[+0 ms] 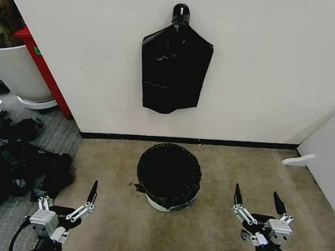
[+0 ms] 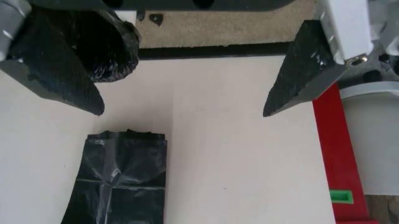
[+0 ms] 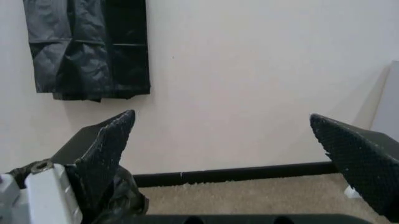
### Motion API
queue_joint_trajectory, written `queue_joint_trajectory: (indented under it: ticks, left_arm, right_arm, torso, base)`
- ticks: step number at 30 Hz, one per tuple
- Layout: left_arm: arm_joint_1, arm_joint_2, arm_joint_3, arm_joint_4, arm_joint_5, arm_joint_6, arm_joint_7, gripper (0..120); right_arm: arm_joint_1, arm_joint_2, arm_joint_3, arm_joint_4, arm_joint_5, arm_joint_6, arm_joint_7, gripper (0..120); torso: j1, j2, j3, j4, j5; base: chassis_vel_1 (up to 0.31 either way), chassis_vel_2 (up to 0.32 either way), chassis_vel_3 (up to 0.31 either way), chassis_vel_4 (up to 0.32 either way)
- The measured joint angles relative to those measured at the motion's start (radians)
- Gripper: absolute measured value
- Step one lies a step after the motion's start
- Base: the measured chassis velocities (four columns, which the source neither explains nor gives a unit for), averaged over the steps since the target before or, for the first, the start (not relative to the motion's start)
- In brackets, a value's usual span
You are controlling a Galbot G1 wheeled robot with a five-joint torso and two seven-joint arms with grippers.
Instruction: Place the garbage bag over the trash bin.
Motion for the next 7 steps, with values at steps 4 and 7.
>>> queue_joint_trajectory:
  ticks: [4,7]
  left_arm:
    - [-0.001,0.0,0.0,0.0,-0.001,0.001,0.0,100]
    - [-0.002,0.001,0.0,0.0,-0.001,0.002,-0.001,100]
  right_arm:
    - [0.001,0.0,0.0,0.001,0.0,-0.002,0.0,100]
    - [0.002,0.0,0.0,0.001,0.0,-0.004,0.0,100]
  torso:
    - [0.0,0.0,0.0,0.0,0.0]
    - [0.0,0.0,0.0,0.0,0.0]
  base:
    - [0.0,0.0,0.0,0.0]
    - [0.0,0.0,0.0,0.0]
